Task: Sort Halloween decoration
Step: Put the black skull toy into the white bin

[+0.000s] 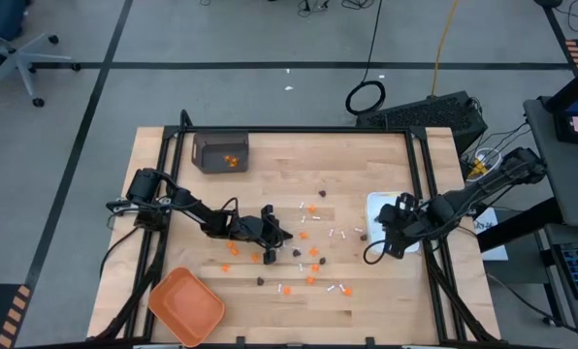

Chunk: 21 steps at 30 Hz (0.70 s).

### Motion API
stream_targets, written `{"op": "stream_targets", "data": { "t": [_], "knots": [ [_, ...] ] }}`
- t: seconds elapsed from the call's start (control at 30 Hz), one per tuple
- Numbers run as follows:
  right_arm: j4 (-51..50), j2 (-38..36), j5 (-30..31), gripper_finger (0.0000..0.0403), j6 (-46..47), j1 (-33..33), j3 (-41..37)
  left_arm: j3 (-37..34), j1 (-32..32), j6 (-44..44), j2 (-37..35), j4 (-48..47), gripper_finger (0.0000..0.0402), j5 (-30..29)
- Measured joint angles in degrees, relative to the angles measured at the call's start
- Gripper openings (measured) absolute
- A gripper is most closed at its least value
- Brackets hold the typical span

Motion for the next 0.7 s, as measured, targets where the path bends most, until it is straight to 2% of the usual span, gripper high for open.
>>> {"op": "stream_targets", "data": {
  "t": [0.3, 0.53, 0.7],
  "knots": [
    [-0.3, 5.4, -5.8, 0.0052, 1.0, -3.0, 0.0, 0.0, 0.0, 0.0, 0.0, 0.3, 0.0, 0.0],
    [-1.0, 9.9, -7.3, 0.0053, -0.2, -6.2, 0.0, 0.0, 0.0, 0.0, 0.0, 0.3, 0.0, 0.0],
    [-1.6, 11.4, -5.2, 0.009, -1.9, -8.1, 0.0, 0.0, 0.0, 0.0, 0.0, 0.3, 0.0, 0.0]
  ]
}}
